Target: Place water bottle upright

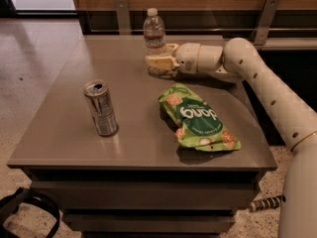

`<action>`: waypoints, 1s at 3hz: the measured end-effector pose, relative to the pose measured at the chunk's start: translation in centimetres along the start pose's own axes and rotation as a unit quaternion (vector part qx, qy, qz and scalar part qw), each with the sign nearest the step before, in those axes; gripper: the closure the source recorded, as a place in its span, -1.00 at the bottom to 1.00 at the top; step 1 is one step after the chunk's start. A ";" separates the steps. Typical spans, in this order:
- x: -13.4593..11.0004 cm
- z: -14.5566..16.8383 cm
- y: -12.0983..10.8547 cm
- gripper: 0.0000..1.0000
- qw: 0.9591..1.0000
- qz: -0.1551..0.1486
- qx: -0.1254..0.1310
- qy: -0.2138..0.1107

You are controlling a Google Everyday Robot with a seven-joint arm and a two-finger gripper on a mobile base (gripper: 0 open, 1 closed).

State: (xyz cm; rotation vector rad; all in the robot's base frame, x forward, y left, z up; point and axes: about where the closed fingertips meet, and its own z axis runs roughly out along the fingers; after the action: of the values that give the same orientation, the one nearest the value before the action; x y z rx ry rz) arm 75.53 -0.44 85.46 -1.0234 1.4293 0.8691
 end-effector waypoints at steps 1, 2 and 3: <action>-0.1 0.0 0.0 0.16 1.000 0.000 0.000 0.000; -0.1 0.0 0.0 -0.30 1.000 0.000 0.000 0.000; -0.1 0.0 0.0 -0.76 1.000 0.000 0.000 0.000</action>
Offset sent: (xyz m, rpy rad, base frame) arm 0.0000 0.0001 0.0004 0.0000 0.0000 0.0002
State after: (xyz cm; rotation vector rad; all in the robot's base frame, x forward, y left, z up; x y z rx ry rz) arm 75.52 -0.40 85.55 -1.0238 1.4291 0.8696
